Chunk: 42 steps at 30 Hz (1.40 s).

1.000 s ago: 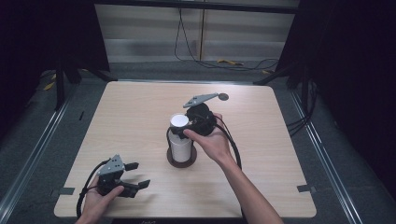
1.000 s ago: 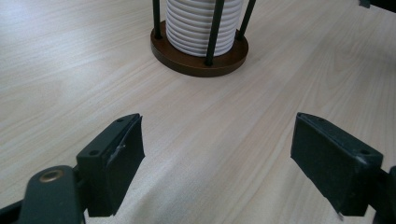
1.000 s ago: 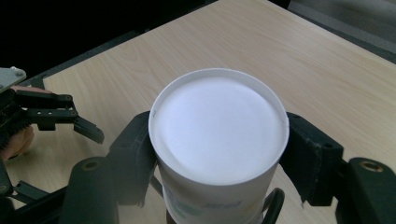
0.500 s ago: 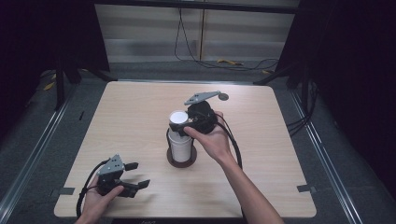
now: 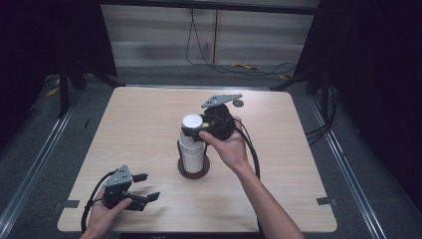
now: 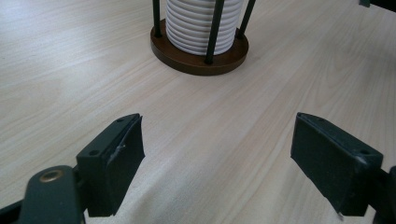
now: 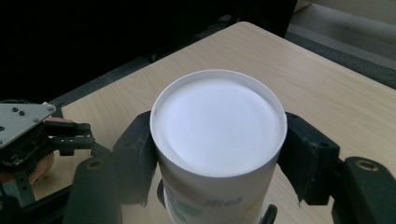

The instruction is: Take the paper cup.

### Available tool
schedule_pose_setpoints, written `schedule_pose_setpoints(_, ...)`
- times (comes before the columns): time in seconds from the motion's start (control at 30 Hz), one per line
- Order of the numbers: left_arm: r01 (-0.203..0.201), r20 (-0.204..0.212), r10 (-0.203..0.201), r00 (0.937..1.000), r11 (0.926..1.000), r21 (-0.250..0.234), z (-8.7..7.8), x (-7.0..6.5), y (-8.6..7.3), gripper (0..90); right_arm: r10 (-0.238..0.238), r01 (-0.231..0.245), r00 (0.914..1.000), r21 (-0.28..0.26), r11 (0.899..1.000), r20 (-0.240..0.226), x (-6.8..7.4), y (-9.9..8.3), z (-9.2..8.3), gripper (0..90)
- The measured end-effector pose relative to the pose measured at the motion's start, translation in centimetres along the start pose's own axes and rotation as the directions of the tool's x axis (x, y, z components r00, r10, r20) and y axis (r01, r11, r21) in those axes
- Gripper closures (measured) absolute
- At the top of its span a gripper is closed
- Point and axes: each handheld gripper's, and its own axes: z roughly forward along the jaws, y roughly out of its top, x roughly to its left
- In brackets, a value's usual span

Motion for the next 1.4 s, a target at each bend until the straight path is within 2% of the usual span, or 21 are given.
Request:
schedule_pose_setpoints(0.3,0.003,0.003,-0.003,1.0,1.0,0.0,0.0,0.0,0.0,17.5,0.036,-0.037,0.9992,-0.053,0.998,-0.017,-0.1,0.1,-0.7,34.3)
schedule_pose_setpoints(1.0,0.007,-0.001,-0.007,1.0,1.0,0.002,0.1,0.0,-0.1,17.5,0.044,-0.047,0.9987,-0.136,0.99,-0.024,0.0,0.2,-2.0,35.2)
schedule_pose_setpoints(1.13,0.003,0.003,-0.003,1.0,1.0,0.009,0.2,0.0,-0.2,18.1,0.046,-0.05,0.9986,-0.163,0.985,-0.026,-0.1,0.2,-2.4,35.5)
schedule_pose_setpoints(1.33,0.011,-0.005,-0.011,0.9999,0.9999,-0.008,0.0,0.1,-0.1,18.0,0.04,-0.045,0.9988,-0.198,0.979,-0.027,-0.2,0.2,-3.1,35.8)
schedule_pose_setpoints(1.4,0.027,0.004,-0.027,0.9996,0.9995,-0.014,0.0,0.2,-0.1,18.1,0.044,-0.05,0.9985,-0.209,0.977,-0.033,-0.3,0.2,-3.2,35.8)
